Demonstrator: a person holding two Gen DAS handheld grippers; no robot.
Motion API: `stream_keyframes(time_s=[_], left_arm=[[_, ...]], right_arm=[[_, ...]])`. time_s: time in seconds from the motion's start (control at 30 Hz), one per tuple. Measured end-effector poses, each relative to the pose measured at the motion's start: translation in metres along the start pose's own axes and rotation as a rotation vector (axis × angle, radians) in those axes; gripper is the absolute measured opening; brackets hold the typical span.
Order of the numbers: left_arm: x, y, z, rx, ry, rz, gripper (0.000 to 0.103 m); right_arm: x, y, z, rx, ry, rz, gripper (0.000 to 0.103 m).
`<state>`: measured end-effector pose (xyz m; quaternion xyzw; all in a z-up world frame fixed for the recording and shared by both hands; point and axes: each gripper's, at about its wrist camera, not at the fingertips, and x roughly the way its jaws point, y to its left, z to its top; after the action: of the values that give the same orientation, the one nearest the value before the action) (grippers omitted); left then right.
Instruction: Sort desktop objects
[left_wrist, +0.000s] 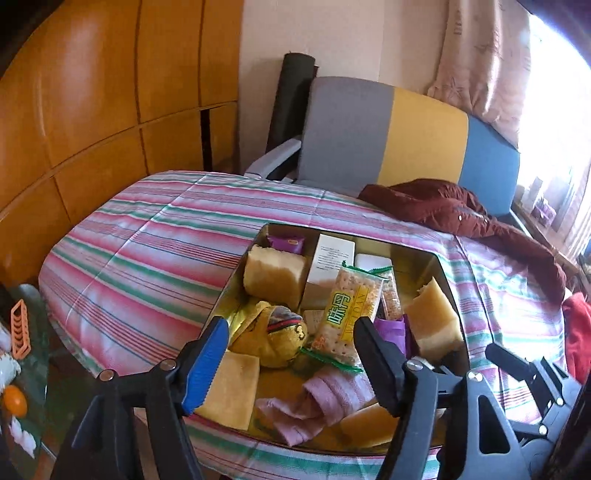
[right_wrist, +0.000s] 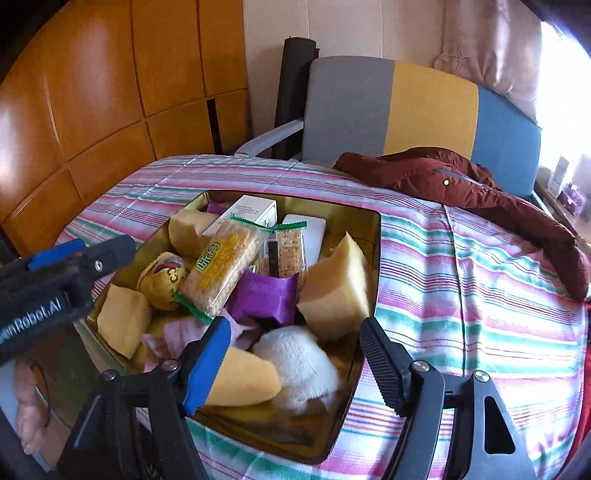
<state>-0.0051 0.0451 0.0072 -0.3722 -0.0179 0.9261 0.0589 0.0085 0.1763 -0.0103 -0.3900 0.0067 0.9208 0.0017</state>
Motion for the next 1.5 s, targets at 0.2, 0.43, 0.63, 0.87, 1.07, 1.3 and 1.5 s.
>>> stream_keyframes(time_s=[0.2, 0.43, 0.63, 0.87, 1.07, 1.3, 1.5], left_arm=[[-0.023, 0.001, -0.004, -0.006, -0.076, 0.064, 0.072], [-0.034, -0.005, -0.009, 0.035, -0.064, 0.058, 0.071], [-0.026, -0.003, -0.009, 0.069, -0.036, 0.065, 0.054], [-0.013, 0.002, -0.017, 0.079, -0.003, 0.116, 0.053], [-0.002, 0.003, -0.024, 0.072, 0.041, 0.089, 0.053], [0.008, 0.003, -0.027, 0.068, 0.073, 0.065, 0.053], [0.011, 0.005, -0.024, 0.057, 0.080, 0.060, 0.053]], right_arm=[[-0.013, 0.003, -0.012, -0.001, -0.024, -0.022, 0.077], [-0.022, 0.004, -0.027, 0.002, -0.018, -0.033, 0.077], [-0.022, 0.005, -0.027, 0.003, -0.027, -0.015, 0.078], [-0.014, 0.012, -0.029, -0.026, -0.033, -0.008, 0.078], [-0.012, 0.016, -0.029, -0.049, -0.046, -0.038, 0.078], [-0.010, 0.011, -0.027, -0.034, -0.044, -0.053, 0.082], [-0.008, 0.010, -0.026, -0.031, -0.042, -0.055, 0.082]])
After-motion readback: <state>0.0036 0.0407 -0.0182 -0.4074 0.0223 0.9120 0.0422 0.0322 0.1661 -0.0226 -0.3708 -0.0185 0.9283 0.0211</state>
